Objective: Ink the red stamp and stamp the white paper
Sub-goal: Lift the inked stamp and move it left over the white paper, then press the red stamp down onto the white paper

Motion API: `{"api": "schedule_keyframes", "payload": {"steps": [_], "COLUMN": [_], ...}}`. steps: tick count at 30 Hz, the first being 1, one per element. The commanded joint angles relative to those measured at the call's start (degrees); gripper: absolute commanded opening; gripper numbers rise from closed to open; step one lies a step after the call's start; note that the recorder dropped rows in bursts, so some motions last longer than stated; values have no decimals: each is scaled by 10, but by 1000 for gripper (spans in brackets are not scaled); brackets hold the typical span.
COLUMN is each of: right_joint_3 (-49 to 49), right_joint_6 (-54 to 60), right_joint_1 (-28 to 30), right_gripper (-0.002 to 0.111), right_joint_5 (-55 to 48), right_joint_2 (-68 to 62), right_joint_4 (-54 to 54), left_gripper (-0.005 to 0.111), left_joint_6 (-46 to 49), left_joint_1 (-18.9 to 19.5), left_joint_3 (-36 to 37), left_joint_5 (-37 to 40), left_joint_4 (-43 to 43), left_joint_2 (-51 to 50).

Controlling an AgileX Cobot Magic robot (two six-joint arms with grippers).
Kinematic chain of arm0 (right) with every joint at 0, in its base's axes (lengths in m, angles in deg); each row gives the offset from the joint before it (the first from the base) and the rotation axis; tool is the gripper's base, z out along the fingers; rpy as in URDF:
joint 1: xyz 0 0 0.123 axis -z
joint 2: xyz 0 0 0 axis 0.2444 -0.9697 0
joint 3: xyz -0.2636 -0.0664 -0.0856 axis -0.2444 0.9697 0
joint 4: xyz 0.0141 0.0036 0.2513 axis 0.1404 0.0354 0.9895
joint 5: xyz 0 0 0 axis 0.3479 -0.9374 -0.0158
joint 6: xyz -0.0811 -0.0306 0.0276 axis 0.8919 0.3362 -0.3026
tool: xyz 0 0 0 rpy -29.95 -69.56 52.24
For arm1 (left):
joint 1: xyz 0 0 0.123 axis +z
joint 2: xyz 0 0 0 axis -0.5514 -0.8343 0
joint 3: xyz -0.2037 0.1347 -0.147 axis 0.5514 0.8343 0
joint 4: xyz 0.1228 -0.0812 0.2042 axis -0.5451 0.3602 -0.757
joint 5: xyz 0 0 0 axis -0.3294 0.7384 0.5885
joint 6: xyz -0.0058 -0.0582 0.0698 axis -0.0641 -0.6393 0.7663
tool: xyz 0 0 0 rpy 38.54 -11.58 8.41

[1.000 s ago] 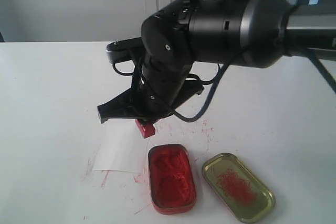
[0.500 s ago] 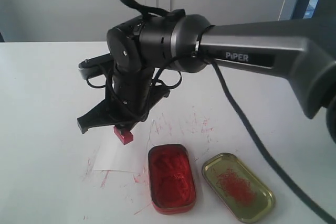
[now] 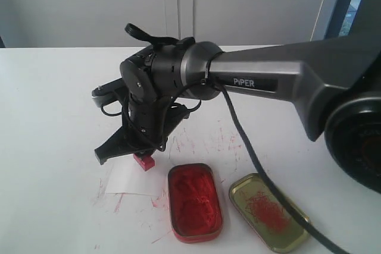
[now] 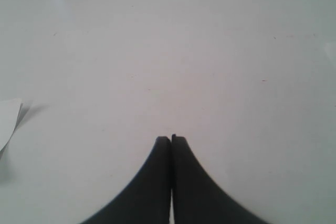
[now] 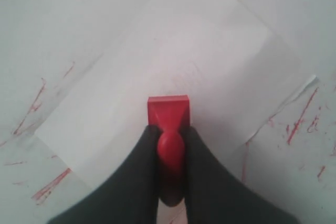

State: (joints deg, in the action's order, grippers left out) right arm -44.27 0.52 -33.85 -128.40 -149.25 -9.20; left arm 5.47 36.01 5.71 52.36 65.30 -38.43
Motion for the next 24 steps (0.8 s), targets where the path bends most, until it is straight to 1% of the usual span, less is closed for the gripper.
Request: {"api": "schedule_keyframes", "payload": {"steps": [1,8,15,24], "right_joint_3": [-2,-2,-2,-2], "right_joint_6": [7,7,7,7], "right_joint_1": [1,1,1,1], "right_gripper": [0,0,0,0], "right_joint_5": [3,7,-17,-35], "right_joint_2": [-5,-26,-65,-76], "right_joint_4": [-11,-17,-17,-17], "left_gripper": [0,0,0,0], "left_joint_6": [0,0,0,0], "left_joint_1": [1,1,1,1], "left_joint_3": [-3,-3,-3,-3], "left_joint_5": [1,1,1,1], "left_joint_4": [6,6,6,6], "left_joint_2": [-4,-4,-4,-4]}}
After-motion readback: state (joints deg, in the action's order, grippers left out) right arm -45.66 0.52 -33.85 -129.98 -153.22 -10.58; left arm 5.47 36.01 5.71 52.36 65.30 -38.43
